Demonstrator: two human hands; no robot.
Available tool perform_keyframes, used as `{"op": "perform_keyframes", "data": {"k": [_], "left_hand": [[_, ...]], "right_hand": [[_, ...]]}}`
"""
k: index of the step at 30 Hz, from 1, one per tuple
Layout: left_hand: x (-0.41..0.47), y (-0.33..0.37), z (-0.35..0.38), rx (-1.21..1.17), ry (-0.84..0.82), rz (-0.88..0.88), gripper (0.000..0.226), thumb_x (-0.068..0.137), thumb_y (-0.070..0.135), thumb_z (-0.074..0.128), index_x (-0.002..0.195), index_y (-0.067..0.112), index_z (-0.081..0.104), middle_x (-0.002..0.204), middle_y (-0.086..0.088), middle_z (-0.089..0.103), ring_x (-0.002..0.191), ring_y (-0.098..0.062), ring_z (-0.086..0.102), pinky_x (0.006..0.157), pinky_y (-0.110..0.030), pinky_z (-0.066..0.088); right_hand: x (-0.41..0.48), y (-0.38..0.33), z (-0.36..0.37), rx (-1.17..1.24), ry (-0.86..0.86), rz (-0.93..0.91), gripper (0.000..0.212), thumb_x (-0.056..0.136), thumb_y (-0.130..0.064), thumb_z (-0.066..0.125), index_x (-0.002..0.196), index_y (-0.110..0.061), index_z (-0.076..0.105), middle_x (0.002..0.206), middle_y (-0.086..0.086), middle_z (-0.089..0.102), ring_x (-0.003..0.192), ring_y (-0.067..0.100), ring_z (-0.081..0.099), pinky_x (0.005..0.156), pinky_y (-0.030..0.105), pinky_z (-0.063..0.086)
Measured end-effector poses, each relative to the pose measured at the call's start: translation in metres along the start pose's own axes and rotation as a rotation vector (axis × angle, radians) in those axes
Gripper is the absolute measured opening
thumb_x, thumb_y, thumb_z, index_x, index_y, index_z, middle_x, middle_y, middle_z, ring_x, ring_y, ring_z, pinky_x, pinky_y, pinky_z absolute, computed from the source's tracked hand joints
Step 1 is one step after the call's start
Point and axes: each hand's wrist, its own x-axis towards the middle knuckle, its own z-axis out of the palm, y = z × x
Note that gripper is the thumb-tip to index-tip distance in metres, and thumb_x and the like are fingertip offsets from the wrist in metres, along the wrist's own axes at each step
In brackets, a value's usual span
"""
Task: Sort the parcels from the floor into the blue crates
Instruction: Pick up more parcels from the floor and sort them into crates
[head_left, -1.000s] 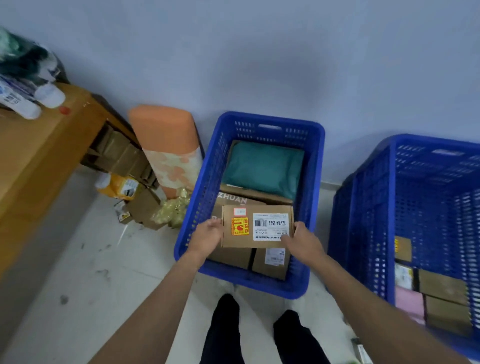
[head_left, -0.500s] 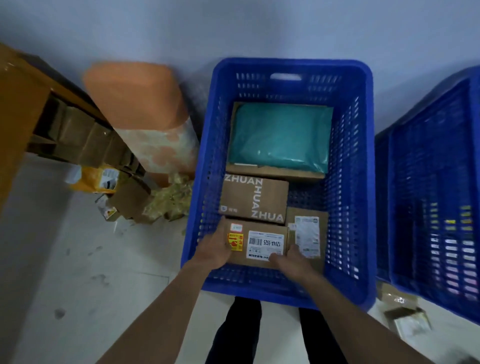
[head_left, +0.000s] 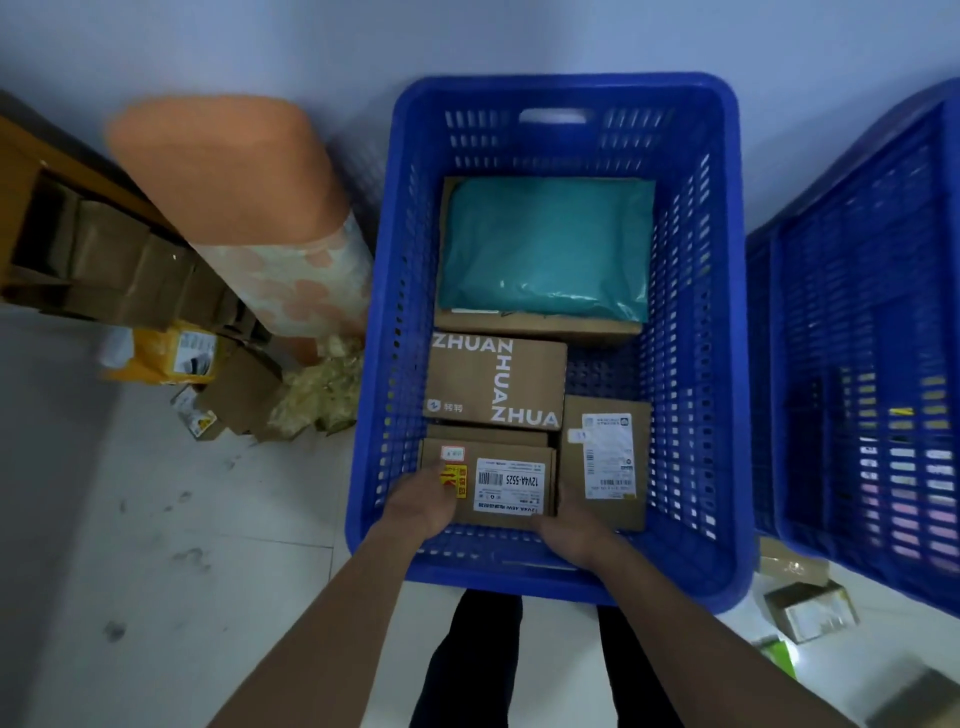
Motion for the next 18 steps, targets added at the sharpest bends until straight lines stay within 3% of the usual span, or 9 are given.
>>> {"op": "perform_keyframes", "data": {"k": [4,6,9,12,14,18], "left_hand": [[-0.035,0.014,-0.011,-0.124,0.018,0.007,0.045,0.102,0.027,0.040,0.146,0.031,0.047,0.126,-0.006,0.065,0.105,-0.024,0.063,0.088,-0.033,0.051],[-0.054,0.021,-0.015,-0.301,0.069,-0.005,0.038,0.100,0.026,0.040,0.132,0.034,0.059,0.109,0.001,0.066,0.093,-0.019,0.064,0.080,-0.032,0.051],[-0.088,0.032,-0.022,-0.443,0.128,-0.009,0.029,0.100,0.023,0.043,0.118,0.031,0.064,0.108,-0.004,0.068,0.093,-0.021,0.063,0.084,-0.035,0.052],[-0.126,0.044,-0.027,-0.583,0.174,-0.021,0.024,0.098,0.016,0.051,0.113,0.020,0.069,0.112,-0.015,0.069,0.101,-0.034,0.067,0.093,-0.049,0.055],[-0.150,0.052,-0.029,-0.661,0.236,-0.023,0.020,0.098,0.011,0.053,0.109,0.012,0.070,0.113,-0.020,0.069,0.105,-0.039,0.067,0.095,-0.055,0.054],[-0.195,0.069,-0.022,-0.785,0.338,-0.020,0.024,0.096,0.002,0.053,0.114,0.002,0.070,0.109,-0.023,0.071,0.095,-0.036,0.070,0.096,-0.051,0.055]], "right_hand": [[-0.039,-0.007,-0.014,-0.016,0.015,-0.055,0.079,0.084,-0.057,0.064,0.149,-0.028,0.031,0.142,-0.004,0.051,0.119,0.015,0.051,0.102,0.032,0.042],[-0.061,-0.008,-0.025,-0.029,0.029,-0.052,0.090,0.080,-0.059,0.058,0.154,-0.024,0.020,0.134,0.000,0.054,0.107,0.013,0.050,0.088,0.027,0.042],[-0.094,-0.005,-0.049,-0.058,0.080,-0.029,0.093,0.083,-0.056,0.052,0.158,-0.025,0.006,0.112,-0.003,0.058,0.091,0.013,0.055,0.070,0.026,0.042],[-0.131,-0.003,-0.077,-0.065,0.143,-0.058,0.086,0.081,-0.060,0.052,0.155,-0.031,0.019,0.134,-0.004,0.057,0.113,0.022,0.058,0.088,0.033,0.044],[-0.154,-0.002,-0.097,-0.110,0.162,-0.114,0.071,0.086,-0.052,0.054,0.149,-0.032,0.029,0.138,-0.002,0.057,0.118,0.024,0.058,0.097,0.037,0.046],[-0.190,0.005,-0.129,-0.189,0.174,-0.153,0.065,0.091,-0.041,0.057,0.148,-0.022,0.032,0.136,0.004,0.057,0.117,0.026,0.057,0.096,0.036,0.045]]}}
